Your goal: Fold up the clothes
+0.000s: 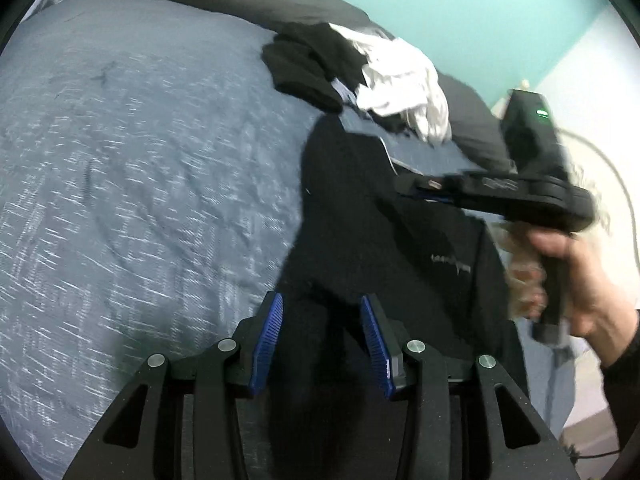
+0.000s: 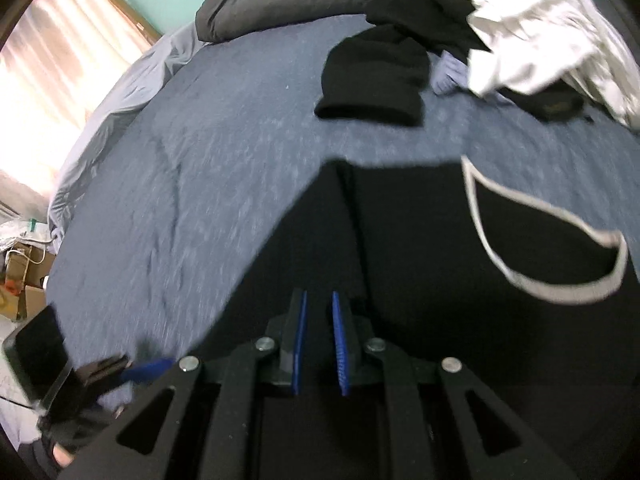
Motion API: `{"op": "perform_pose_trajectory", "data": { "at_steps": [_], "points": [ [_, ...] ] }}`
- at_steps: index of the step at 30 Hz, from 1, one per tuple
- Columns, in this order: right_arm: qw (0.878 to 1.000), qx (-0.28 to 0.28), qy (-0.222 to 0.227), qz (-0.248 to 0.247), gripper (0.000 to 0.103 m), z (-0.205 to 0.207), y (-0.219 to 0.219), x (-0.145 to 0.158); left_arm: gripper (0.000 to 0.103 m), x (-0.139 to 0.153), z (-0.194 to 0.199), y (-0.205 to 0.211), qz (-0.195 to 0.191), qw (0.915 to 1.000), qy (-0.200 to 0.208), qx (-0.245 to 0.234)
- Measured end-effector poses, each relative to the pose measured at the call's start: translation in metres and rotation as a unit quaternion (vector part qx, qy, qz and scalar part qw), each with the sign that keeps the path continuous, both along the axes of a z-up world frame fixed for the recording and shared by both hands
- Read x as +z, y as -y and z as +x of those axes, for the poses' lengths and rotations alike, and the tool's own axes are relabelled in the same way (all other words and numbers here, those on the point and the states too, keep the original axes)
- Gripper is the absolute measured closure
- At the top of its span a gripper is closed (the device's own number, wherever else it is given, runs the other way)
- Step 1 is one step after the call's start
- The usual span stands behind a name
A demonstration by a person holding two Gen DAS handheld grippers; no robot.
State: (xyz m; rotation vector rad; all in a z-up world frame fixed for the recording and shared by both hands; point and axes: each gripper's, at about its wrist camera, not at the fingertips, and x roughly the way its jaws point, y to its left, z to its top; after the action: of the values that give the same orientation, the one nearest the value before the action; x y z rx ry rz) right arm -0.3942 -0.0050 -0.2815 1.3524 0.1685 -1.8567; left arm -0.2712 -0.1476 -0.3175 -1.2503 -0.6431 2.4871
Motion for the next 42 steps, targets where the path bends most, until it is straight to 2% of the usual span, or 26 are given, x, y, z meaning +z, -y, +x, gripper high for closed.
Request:
{"op": "perform_pose_trajectory", "data": {
  "at_steps": [6,13,20,31,36,42],
  "points": [
    [0.999,-0.026,-0.011,0.032,0.090,0.043,-0.081,0.011,0.058,0.009,0.011,-0.023,-0.006,0.9996,0.004,-0.028],
    [0.998,-0.041,0.006,0.048,0.090,0.105,-0.163,0.006,0.058,0.020,0.027,-0.052,-0.010,0.9980,0.010,-0.062],
    [0.995,-0.069,0.018,0.076,0.090,0.151,-0.225,-0.009,0.058,0.009,0.049,-0.096,-0.019,0.9929,0.058,-0.102],
    [0.990,-0.107,0.050,0.081,0.090,0.188,-0.282,-0.030,0.057,0.019,0.104,-0.080,-0.078,0.9849,0.107,-0.111],
    [0.987,-0.125,0.054,0.089,0.090,0.202,-0.302,-0.027,0.057,0.019,0.135,-0.061,-0.081,0.9819,0.132,-0.109],
    [0.985,-0.144,0.061,0.069,0.089,0.227,-0.326,-0.011,0.055,0.018,0.173,-0.036,-0.079,0.9773,0.163,-0.108]
  ]
}}
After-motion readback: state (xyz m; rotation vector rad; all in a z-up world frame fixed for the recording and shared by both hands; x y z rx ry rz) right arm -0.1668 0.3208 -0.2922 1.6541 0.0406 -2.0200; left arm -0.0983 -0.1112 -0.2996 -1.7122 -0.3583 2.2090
